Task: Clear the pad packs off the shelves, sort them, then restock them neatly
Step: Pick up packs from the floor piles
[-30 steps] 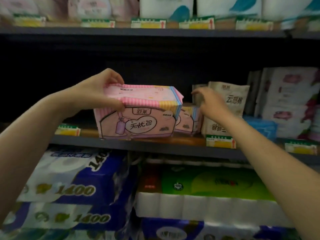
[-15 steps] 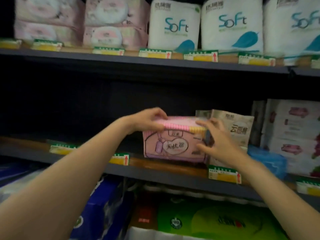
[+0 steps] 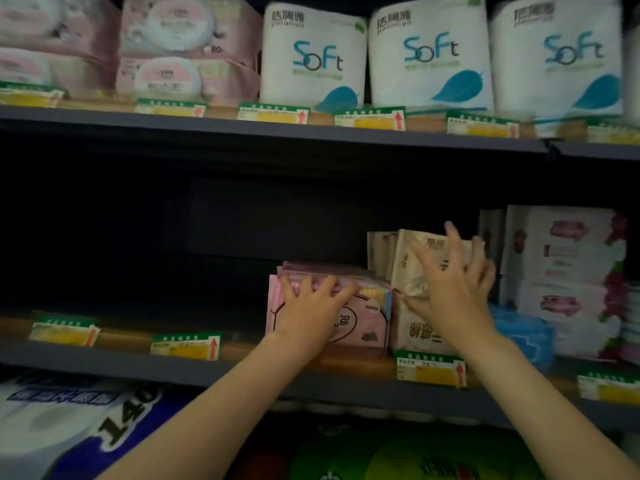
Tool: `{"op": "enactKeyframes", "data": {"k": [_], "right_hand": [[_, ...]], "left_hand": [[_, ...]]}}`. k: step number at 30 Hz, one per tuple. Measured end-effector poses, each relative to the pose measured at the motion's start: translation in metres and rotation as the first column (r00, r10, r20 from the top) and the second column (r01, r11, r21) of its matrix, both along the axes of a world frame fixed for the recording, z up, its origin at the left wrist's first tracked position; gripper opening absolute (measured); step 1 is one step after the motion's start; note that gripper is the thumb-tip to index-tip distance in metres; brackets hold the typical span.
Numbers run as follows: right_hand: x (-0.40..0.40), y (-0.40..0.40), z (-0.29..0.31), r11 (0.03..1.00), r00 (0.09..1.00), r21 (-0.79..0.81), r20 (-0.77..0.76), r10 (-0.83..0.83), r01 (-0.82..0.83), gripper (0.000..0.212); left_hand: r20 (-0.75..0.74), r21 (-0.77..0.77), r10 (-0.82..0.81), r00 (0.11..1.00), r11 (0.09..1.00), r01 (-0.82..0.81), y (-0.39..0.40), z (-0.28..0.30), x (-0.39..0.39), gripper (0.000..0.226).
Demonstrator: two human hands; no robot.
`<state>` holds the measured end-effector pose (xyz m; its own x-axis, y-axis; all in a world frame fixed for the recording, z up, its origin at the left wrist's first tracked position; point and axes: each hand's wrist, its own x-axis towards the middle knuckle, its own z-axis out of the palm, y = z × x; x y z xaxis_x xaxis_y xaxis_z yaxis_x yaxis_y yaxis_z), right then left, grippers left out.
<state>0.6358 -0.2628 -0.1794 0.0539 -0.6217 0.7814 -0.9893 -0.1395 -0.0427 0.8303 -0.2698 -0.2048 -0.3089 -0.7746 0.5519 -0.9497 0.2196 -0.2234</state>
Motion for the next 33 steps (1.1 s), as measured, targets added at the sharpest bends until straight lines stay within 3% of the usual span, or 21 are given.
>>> {"op": "enactKeyframes", "data": {"k": [2, 3, 12, 14, 16, 18, 20, 21, 23, 25, 28, 30, 33], "right_hand": [[-0.009, -0.007, -0.001, 0.969, 0.999, 0.248, 0.035, -0.013, 0.003, 0.093], [-0.01, -0.01, -0.004, 0.956, 1.0, 0.292, 0.014, -0.009, 0.004, 0.094], [-0.011, -0.008, -0.016, 0.972, 0.985, 0.233, -0.165, 0.051, -0.012, 0.07], [-0.014, -0.001, -0.015, 0.968, 0.983, 0.241, -0.151, 0.103, -0.065, 0.062], [-0.018, 0.011, -0.015, 0.969, 0.98, 0.214, -0.129, 0.154, -0.124, 0.061], [-0.016, 0.033, -0.025, 0.974, 0.974, 0.136, -0.112, 0.197, -0.182, 0.061], [-0.01, 0.063, -0.053, 0.95, 0.949, 0.062, -0.065, 0.309, -0.306, 0.053], [-0.007, 0.078, -0.077, 0.923, 0.922, 0.061, -0.047, 0.384, -0.381, 0.048], [0.0, 0.102, -0.138, 0.86, 0.868, 0.15, -0.012, 0.496, -0.489, 0.044], [0.01, 0.122, -0.211, 0.784, 0.859, 0.374, 0.072, 0.507, -0.495, 0.047], [0.026, 0.155, -0.318, 0.514, 0.871, 0.76, 0.138, 0.471, -0.398, 0.058], [0.033, 0.17, -0.381, 0.325, 0.856, 0.887, 0.135, 0.499, -0.329, 0.06], [0.038, 0.172, -0.45, 0.176, 0.857, 0.947, 0.152, 0.492, -0.269, 0.059]], "left_hand": [[0.005, 0.002, -0.002, 1.0, 1.0, 0.002, -0.008, -0.002, 0.002, 0.071], [0.01, 0.017, 0.003, 1.0, 1.0, -0.003, -0.013, -0.001, 0.003, 0.071], [-0.023, 0.116, 0.084, 0.996, 0.99, -0.081, -0.029, 0.008, -0.007, 0.072], [-0.08, 0.153, 0.037, 0.996, 0.988, -0.025, -0.019, 0.008, -0.004, 0.069], [-0.276, 0.044, -0.114, 0.954, 0.99, 0.131, 0.002, 0.001, -0.001, 0.064], [-0.425, -0.235, -0.32, 0.847, 0.942, 0.238, 0.042, -0.025, 0.003, 0.052], [-0.433, -0.392, -0.442, 0.786, 0.877, 0.277, 0.09, -0.074, 0.004, 0.038], [-0.431, -0.375, -0.455, 0.779, 0.876, 0.304, 0.112, -0.108, 0.006, 0.035], [-0.441, -0.165, -0.395, 0.806, 0.918, 0.36, 0.149, -0.189, 0.015, 0.034], [-0.402, 0.168, -0.267, 0.876, 0.919, 0.357, 0.178, -0.27, 0.029, 0.04], [-0.222, 0.645, -0.07, 0.972, 0.737, 0.201, 0.207, -0.365, 0.052, 0.047], [-0.107, 0.804, -0.007, 0.994, 0.588, 0.091, 0.214, -0.394, 0.064, 0.045], [-0.002, 0.862, 0.008, 1.0, 0.507, -0.002, 0.211, -0.405, 0.072, 0.046]]}}
